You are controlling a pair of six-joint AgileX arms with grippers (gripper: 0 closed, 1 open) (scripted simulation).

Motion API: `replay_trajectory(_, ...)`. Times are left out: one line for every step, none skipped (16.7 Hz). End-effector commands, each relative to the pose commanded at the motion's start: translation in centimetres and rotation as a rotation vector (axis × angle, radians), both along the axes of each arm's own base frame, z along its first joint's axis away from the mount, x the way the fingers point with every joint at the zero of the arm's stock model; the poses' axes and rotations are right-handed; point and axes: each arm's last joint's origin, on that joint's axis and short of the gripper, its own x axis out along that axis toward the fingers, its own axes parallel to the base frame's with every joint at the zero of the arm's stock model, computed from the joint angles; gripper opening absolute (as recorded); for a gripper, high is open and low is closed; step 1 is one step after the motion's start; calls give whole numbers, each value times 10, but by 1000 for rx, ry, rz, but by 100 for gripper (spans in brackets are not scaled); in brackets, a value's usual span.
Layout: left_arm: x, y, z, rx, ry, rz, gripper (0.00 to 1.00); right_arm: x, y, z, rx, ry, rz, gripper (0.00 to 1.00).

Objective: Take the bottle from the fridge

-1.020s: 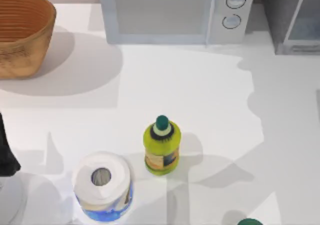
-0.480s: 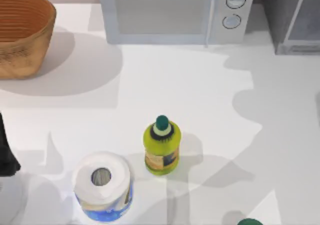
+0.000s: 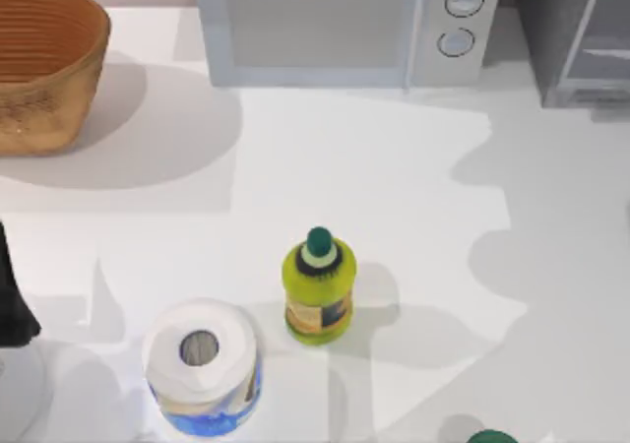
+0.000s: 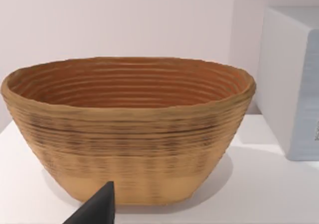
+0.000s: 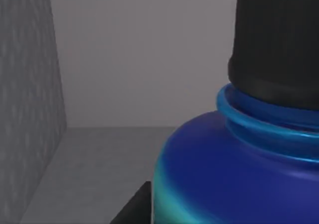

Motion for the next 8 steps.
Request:
replay_trajectory(0,0,0,0,0,0,100,-11,1,-4,4,14,0,0)
replay_trajectory(0,0,0,0,0,0,100,-22,1,-5,5,19,0,0)
replay_trajectory(0,0,0,0,0,0,100,-31,2,-4,4,13,0,0)
replay_trajectory(0,0,0,0,0,0,100,-37,2,-1,1,-1,0,0)
replay_trajectory(0,0,0,0,0,0,100,-41,1,2,-2,-15,0,0)
replay_trajectory(0,0,0,0,0,0,100,-43,1,3,-4,-20,0,0)
replay_trajectory(0,0,0,0,0,0,100,-43,1,3,-4,-20,0,0)
replay_trajectory(0,0,0,0,0,0,100,-43,1,3,-4,-20,0,0)
